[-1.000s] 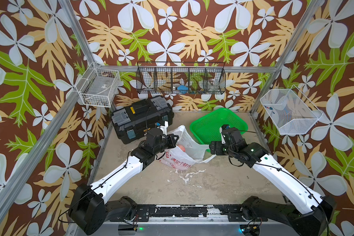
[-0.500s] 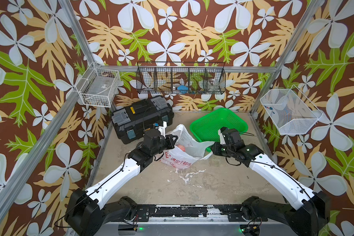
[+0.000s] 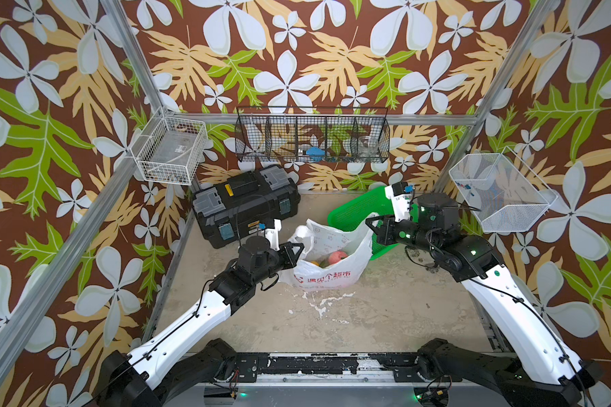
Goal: Place the peach into a plastic bag & tie a knot
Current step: Adjust the plastic bag at the center of the board.
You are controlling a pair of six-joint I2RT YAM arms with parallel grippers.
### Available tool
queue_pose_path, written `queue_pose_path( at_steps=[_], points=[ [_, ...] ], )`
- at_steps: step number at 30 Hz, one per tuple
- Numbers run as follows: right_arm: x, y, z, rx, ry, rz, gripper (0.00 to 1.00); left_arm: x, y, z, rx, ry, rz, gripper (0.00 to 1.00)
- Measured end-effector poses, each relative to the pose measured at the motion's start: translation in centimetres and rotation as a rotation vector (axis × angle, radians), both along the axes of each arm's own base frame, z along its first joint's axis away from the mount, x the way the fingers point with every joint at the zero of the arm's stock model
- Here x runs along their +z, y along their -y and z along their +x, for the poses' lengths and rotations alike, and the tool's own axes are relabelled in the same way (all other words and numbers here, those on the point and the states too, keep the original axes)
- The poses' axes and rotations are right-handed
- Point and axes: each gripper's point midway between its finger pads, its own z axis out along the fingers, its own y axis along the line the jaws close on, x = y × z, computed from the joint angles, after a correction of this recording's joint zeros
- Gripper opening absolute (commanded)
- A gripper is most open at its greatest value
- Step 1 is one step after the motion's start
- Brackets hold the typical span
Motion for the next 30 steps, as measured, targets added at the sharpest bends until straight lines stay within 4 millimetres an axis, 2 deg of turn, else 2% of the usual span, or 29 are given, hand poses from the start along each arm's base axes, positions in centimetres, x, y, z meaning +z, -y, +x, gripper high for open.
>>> queue_pose_path(
  at_steps=[3, 6, 7, 8, 9, 13, 15, 17, 20, 23, 25, 26, 28, 30],
  points=[
    [-1.3, -0.5, -0.1, 0.031, -0.019, 0.003, 0.00, -0.9, 1.7, -0.3, -0.042, -0.019, -0.009, 0.00],
    [-4.9, -0.5, 0.4, 0.032, -0.093, -0.038, 0.00, -2.5, 1.9, 0.1, -0.031, -0.042, 0.015, 0.00],
    [-5.5, -0.3, 0.5, 0.027, -0.115, -0.048, 0.00, -2.6, 1.9, 0.1, -0.028, -0.044, 0.021, 0.00],
    [-5.2, -0.2, 0.5, 0.024, -0.115, -0.049, 0.00, -2.2, 1.9, 0.2, -0.027, -0.037, 0.022, 0.00],
    [-3.9, -0.2, 0.6, 0.026, -0.090, -0.041, 0.00, -1.2, 1.9, 0.5, -0.023, -0.015, 0.016, 0.00],
    [4.4, -0.8, 0.8, 0.057, 0.084, 0.034, 0.00, 4.3, 2.0, 0.8, -0.019, 0.088, -0.041, 0.00],
    [6.6, -0.8, 0.7, 0.065, 0.134, 0.050, 0.00, 6.1, 1.7, 0.4, -0.018, 0.122, -0.070, 0.00],
    [7.0, -1.0, 0.6, 0.076, 0.140, 0.056, 0.00, 6.7, 1.4, 0.1, -0.010, 0.122, -0.093, 0.00],
    [4.5, -1.2, 0.9, 0.083, 0.086, 0.034, 0.00, 5.2, 1.0, 0.1, 0.012, 0.095, -0.084, 0.00],
    [-0.5, -0.9, 1.4, 0.069, -0.020, -0.008, 0.00, 2.4, 1.3, 0.5, 0.019, 0.040, -0.059, 0.00],
    [-3.3, -0.7, 1.5, 0.066, -0.082, -0.027, 0.05, 0.6, 1.7, 1.0, 0.018, 0.017, -0.041, 0.00],
    [-4.3, -0.7, 1.6, 0.065, -0.108, -0.035, 0.11, -0.5, 1.9, 1.2, 0.018, 0.001, -0.027, 0.00],
    [-4.8, -0.7, 1.9, 0.063, -0.130, -0.047, 0.27, -1.7, 2.1, 1.6, 0.020, -0.022, -0.003, 0.00],
    [-3.7, -0.1, 2.3, 0.040, -0.100, -0.082, 0.43, -1.0, 2.1, 2.0, 0.021, 0.001, 0.006, 0.00]
  ],
)
